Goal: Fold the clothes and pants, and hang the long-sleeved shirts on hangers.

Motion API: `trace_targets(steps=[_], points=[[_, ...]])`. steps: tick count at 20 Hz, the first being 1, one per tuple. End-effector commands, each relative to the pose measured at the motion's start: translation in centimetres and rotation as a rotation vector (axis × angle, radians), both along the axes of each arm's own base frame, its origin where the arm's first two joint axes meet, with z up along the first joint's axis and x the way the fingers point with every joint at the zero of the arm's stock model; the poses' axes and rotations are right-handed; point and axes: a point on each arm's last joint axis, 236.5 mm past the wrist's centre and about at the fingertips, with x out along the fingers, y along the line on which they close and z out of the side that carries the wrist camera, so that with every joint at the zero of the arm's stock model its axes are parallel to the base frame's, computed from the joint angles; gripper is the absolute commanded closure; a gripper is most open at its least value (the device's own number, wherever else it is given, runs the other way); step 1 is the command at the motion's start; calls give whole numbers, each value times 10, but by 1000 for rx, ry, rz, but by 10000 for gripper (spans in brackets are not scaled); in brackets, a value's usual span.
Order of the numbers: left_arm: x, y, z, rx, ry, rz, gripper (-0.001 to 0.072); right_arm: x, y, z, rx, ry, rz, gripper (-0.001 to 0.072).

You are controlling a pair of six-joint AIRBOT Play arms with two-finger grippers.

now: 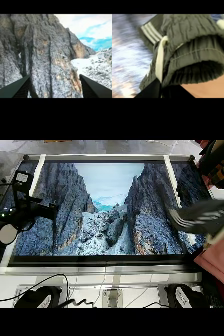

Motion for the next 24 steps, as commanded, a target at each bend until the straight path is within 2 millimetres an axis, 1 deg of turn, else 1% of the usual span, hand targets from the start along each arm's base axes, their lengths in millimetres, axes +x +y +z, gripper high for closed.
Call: trace_targets(steps=[1, 2, 3, 5, 6, 7, 8, 9, 10, 11, 12, 13, 14, 15, 16, 17, 18, 20, 21, 22, 23, 24], points=[[0, 0, 1, 0, -2, 0, 19, -82, -60, 21, -198, 98, -277, 681], [0, 0, 1, 0, -2, 0, 19, -103, -74, 31, -273, 127, -328, 681], [0, 0, 1, 0, -2, 0, 19, -123, -84, 41, -340, 158, -367, 681], [0, 0, 1, 0, -2, 0, 19, -163, -99, 63, -471, 234, -444, 681], [0, 0, 1, 0, -2, 0, 19, -183, -105, 77, -537, 251, -509, 681], [0, 0, 1, 0, -2, 0, 19, -199, -109, 90, -589, 254, -568, 681], [0, 0, 1, 0, -2, 0, 19, -208, -112, 101, -632, 243, -604, 681], [0, 0, 1, 0, -2, 0, 19, -212, -113, 106, -655, 232, -621, 680], [0, 0, 1, 0, -2, 0, 19, -210, -115, 109, -665, 215, -622, 679], [0, 0, 1, 0, -2, 0, 19, -207, -116, 111, -667, 195, -619, 606], [0, 0, 1, 0, -2, 0, 19, -200, -117, 111, -662, 161, -615, 413], [0, 0, 1, 0, -2, 0, 19, -195, -120, 109, -651, 147, -616, 160], [0, 0, 1, 0, -2, 0, 19, -193, -121, 109, -649, 140, -619, 60], [0, 0, 1, 0, -2, 0, 19, -189, -124, 107, -642, 147, -613, 46], [0, 0, 1, 0, -2, 0, 19, -187, -124, 105, -636, 143, -606, 46], [0, 0, 1, 0, -2, 0, 19, -181, -125, 102, -623, 135, -590, 48], [0, 0, 1, 0, -2, 0, 19, -167, -126, 98, -600, 107, -556, 74], [0, 0, 1, 0, -2, 0, 19, -115, -115, 77, -471, 7, -407, 456], [0, 0, 1, 0, -2, 0, 19, -85, -105, 64, -394, -36, -308, 521], [0, 0, 1, 0, -2, 0, 19, -57, -92, 51, -311, -62, -206, 621], [0, 0, 1, 0, -2, 0, 19, -32, -73, 36, -219, -73, -90, 681], [0, 0, 1, 0, -2, 0, 19, -10, -58, 26, -140, -93, -3, 681]])
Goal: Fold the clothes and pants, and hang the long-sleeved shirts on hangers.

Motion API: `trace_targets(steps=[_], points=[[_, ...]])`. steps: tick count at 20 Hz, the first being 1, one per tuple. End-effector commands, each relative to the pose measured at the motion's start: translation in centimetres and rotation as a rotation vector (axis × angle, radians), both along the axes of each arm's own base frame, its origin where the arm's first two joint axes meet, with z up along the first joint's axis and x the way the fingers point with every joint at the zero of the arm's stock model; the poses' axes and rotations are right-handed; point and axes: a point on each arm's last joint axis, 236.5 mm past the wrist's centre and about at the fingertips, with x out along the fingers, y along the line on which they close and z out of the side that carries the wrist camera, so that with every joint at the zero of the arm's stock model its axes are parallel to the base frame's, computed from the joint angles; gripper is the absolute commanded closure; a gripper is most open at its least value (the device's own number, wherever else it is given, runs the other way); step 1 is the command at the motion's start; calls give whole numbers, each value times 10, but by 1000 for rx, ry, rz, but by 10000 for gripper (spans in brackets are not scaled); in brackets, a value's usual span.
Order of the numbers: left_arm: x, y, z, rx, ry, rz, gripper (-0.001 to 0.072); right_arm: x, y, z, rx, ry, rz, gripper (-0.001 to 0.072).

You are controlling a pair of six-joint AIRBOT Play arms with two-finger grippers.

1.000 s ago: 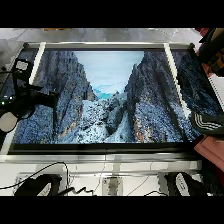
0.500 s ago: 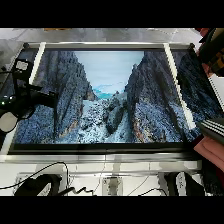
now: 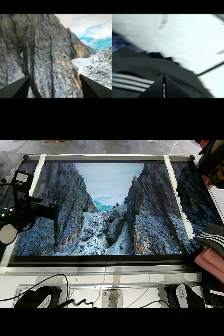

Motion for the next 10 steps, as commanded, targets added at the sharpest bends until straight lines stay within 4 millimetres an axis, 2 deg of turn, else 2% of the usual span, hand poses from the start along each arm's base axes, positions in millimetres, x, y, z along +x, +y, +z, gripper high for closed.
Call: trace_targets(steps=[1, 5, 10], points=[[0, 0, 1, 0, -2, 0, 19, 89, 63, -34, 273, -87, 381, 682], [0, 0, 1, 0, -2, 0, 19, 133, 96, -25, 212, -89, 581, 683], [0, 0, 1, 0, -2, 0, 19, 162, 133, -16, 86, -36, 751, 683]])
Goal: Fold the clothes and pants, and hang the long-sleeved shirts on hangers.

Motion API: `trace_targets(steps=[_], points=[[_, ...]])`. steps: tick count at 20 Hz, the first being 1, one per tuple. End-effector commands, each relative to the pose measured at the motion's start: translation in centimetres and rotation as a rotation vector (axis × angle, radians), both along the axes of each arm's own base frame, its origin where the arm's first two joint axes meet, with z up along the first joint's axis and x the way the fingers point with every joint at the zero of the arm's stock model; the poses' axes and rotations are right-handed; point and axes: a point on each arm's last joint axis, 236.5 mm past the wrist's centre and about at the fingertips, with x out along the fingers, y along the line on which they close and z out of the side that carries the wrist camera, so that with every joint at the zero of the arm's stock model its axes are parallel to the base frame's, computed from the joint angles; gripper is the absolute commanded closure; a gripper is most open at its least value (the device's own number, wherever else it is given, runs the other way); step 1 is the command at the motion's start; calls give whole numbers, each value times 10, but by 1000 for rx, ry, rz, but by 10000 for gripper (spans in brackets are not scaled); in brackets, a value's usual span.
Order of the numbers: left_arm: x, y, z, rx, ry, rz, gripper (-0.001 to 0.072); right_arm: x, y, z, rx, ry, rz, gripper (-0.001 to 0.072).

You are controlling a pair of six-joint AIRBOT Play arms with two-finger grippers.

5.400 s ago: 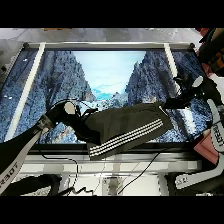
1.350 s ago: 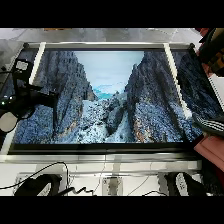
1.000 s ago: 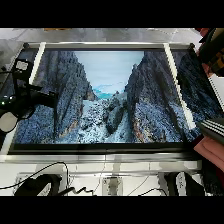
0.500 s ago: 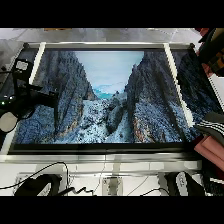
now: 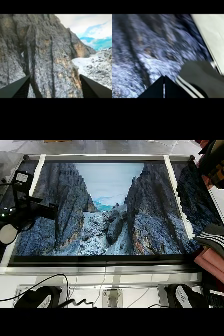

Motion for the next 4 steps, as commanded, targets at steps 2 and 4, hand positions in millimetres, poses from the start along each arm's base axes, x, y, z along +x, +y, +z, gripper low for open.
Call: trace_targets(steps=[2, 4], points=[[0, 0, 0, 0, -1, 0, 19, 25, 38, -4, -74, 21, 166, 683], [0, 0, 0, 0, -1, 0, 19, 27, 49, -12, -50, 40, 201, 681]])
